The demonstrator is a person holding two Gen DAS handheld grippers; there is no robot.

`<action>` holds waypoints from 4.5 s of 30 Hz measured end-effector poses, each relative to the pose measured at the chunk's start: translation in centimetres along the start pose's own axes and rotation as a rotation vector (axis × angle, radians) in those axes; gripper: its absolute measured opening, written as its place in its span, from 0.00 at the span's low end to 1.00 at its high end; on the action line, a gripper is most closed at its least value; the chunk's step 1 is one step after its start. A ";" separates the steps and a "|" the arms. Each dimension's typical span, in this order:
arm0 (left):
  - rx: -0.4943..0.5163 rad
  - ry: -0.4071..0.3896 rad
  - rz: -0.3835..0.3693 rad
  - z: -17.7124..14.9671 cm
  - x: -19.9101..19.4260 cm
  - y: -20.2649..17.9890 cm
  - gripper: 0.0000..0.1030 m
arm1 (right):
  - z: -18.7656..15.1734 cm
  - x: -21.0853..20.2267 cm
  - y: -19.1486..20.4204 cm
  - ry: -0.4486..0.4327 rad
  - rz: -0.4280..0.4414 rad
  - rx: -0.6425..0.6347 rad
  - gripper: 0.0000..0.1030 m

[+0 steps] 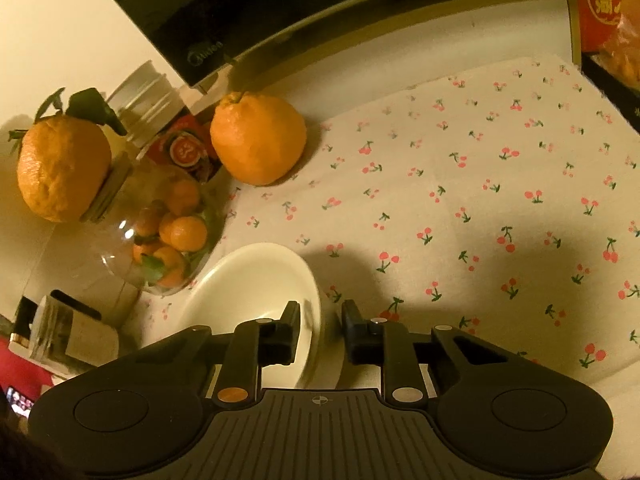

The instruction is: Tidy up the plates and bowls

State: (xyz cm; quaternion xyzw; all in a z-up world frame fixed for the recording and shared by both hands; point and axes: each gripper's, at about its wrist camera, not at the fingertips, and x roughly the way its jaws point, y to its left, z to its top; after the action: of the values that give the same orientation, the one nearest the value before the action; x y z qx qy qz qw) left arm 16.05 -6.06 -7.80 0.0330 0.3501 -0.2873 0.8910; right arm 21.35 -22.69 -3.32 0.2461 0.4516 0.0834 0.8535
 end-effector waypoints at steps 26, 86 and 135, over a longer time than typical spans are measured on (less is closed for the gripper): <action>0.020 -0.081 -0.027 -1.0 -7.1 -2.9 0.91 | -1.8 -8.2 3.5 -0.015 0.046 -0.025 0.21; 0.137 0.087 -0.091 -8.3 -9.1 -5.2 0.85 | -10.3 -11.2 5.1 0.141 -0.067 -0.190 0.24; -0.222 0.103 0.420 -11.8 -14.3 -5.2 1.00 | -18.8 -18.2 5.7 -0.047 -0.327 -0.321 0.99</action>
State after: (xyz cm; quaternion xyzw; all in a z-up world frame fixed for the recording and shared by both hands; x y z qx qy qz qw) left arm -2.33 -0.33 -6.78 0.0217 0.4098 -0.0534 0.9104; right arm -3.93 -17.95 3.91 0.0327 0.4466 0.0090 0.8941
